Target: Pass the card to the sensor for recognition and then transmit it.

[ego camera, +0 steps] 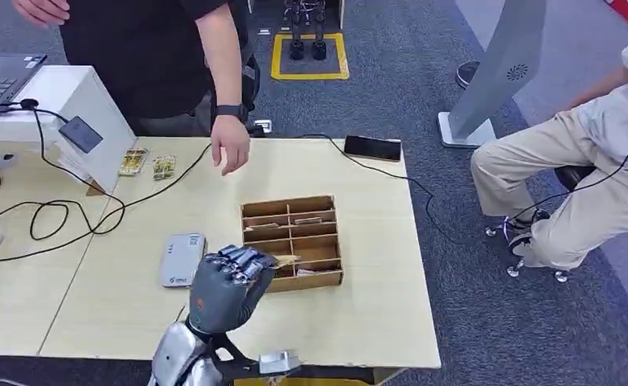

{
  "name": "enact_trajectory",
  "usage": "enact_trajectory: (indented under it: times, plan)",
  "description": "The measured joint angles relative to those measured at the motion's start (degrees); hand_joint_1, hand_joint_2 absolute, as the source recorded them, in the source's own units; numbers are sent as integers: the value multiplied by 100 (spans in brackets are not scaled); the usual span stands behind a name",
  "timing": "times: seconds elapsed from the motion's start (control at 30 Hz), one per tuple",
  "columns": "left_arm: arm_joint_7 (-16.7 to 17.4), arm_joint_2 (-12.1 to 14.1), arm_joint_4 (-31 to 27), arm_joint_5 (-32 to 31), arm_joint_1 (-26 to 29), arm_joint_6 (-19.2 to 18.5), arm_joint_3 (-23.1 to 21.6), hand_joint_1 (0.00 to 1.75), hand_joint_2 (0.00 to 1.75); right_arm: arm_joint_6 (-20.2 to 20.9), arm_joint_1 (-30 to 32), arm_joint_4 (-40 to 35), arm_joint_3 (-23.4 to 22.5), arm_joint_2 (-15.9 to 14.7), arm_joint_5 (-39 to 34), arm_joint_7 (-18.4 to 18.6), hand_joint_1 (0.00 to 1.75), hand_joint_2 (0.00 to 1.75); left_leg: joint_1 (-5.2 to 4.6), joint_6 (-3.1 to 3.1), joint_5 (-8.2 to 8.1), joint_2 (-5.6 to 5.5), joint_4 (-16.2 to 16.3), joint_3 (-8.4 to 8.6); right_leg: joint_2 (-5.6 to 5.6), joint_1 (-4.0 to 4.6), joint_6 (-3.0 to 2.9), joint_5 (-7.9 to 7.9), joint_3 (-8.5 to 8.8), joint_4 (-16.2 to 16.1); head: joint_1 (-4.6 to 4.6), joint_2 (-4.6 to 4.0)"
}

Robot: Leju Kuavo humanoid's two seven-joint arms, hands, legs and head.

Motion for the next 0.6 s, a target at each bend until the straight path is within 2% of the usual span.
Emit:
enact_trajectory:
  times: [0.07, 0.3, 0.4, 0.53, 0.6]
  plan:
    - [213, -26, -174, 647, 18, 4, 127, 175, 175, -11, 13, 0, 0, 20, -26, -7, 0, 175, 2, 0, 0, -5, 0, 1, -6, 3, -1, -1, 0, -1, -2, 0]
    - [525, -39, -113, 1943, -14, -2, 146, 175, 175, -9, -11, -2, 0, 68, -46, 28, 0, 175, 5, -2, 1, 0, -1, 3, -2, 4, -1, -1, -1, 0, -2, 0]
    - [858, -35, 37, 2171, -226, -4, 144, 175, 175, -9, -23, -2, 7, 74, -22, 41, 0, 175, 4, 1, 3, -2, 0, 0, -3, 4, -1, 0, 0, 0, -2, 0]
    - [1023, -46, 196, 2178, -551, -9, 140, 175, 175, -7, -46, -2, 15, 76, 13, 61, 0, 175, 2, 1, 3, -1, 1, 2, -1, 2, 1, 4, 1, 0, -2, 0]
    - [1328, -53, 332, 2277, -788, -13, 98, 175, 175, 20, -48, 0, 48, 76, 63, 76, 0, 175, 2, 1, 4, -5, 2, 0, -5, 2, 2, 5, 2, 0, 0, 0]
